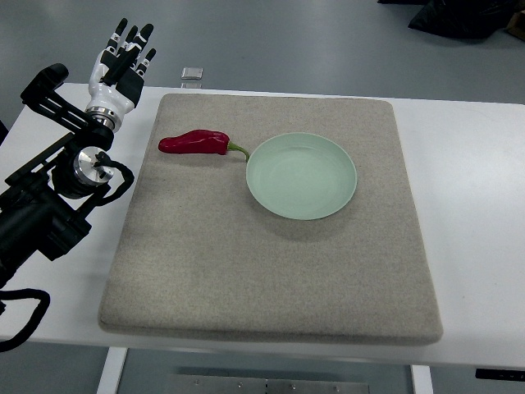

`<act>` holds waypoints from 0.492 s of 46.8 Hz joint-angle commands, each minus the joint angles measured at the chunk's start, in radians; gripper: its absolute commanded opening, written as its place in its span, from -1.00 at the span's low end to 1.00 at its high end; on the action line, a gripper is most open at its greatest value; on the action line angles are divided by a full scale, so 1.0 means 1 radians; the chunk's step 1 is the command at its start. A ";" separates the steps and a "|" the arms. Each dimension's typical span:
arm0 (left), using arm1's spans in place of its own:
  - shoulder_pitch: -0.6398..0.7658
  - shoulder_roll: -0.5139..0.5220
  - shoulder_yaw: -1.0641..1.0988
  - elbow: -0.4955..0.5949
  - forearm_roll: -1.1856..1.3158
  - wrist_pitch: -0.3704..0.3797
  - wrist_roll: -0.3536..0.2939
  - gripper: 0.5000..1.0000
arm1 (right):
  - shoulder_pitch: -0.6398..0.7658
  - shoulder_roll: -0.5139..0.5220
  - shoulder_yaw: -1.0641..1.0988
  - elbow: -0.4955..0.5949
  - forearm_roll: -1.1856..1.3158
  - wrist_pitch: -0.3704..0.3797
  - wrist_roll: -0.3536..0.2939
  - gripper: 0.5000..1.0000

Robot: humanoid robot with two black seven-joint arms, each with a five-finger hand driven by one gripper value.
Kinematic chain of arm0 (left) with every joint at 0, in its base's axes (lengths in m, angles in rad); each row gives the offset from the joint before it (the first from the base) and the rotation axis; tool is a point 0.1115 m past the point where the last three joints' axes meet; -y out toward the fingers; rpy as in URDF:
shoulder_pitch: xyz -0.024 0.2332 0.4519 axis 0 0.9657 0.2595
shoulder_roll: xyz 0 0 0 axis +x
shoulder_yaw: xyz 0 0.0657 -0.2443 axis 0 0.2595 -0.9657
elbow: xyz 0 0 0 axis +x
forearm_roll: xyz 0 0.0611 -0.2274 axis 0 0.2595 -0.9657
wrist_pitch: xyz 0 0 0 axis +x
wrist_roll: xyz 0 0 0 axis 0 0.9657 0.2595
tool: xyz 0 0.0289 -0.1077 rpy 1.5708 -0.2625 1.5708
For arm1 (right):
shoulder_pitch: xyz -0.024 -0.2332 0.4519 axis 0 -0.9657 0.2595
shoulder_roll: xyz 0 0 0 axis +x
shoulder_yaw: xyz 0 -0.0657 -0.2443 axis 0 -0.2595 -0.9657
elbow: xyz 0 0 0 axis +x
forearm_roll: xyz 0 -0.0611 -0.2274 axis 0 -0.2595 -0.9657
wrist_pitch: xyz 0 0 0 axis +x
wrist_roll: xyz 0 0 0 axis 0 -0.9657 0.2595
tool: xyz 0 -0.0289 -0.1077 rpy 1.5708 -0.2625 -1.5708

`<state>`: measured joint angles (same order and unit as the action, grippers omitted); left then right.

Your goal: Place red pepper on plate with left hand

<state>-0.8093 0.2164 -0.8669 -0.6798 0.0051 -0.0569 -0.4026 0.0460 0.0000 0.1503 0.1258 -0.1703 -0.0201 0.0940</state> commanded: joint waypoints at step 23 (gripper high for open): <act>-0.007 0.006 0.002 0.077 0.101 -0.060 -0.001 1.00 | 0.000 0.000 0.000 0.000 0.000 0.000 0.000 0.73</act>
<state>-0.8144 0.2230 -0.8632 -0.6028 0.1063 -0.1181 -0.4019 0.0460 0.0000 0.1503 0.1258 -0.1703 -0.0200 0.0938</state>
